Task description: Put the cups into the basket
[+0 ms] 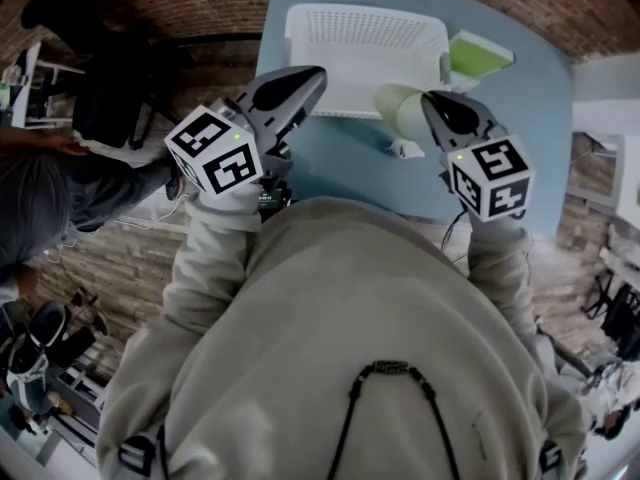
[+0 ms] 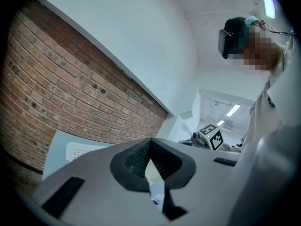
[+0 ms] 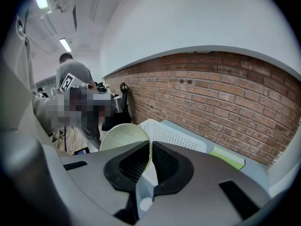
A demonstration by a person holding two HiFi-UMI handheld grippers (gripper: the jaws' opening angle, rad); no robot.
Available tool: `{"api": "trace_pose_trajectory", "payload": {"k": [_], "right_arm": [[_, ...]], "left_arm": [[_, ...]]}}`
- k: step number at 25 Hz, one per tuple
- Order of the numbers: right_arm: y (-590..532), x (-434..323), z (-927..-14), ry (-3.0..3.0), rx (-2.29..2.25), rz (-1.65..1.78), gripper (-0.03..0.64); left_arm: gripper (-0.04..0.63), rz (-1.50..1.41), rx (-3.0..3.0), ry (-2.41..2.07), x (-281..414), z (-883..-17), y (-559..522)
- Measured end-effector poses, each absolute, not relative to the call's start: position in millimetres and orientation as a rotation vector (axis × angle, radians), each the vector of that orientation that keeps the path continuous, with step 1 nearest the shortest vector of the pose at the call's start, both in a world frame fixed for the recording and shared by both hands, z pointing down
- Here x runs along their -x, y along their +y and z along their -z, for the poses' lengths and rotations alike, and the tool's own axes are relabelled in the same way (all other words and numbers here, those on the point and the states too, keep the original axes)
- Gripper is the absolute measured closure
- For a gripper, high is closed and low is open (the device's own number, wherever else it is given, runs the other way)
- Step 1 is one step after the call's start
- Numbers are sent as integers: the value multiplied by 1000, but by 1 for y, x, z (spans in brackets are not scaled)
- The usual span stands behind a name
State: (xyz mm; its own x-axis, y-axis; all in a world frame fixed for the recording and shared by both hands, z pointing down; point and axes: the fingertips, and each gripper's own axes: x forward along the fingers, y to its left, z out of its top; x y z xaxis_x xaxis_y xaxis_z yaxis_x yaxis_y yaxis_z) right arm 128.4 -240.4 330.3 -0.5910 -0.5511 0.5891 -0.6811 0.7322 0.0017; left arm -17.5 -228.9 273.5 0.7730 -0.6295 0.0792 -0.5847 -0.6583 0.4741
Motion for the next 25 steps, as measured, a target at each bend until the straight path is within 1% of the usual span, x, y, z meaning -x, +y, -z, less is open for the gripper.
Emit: {"api": "trace_pose_trajectory", "payload": {"k": [12, 25], "right_arm": [[-273, -112, -368, -2315, -837, -325, 586], [-337, -81, -460, -2186, -702, -388, 586]], "left_arm": [[598, 143, -2417, -951, 33, -302, -252], [597, 145, -2277, -985, 56, -350, -285]]}}
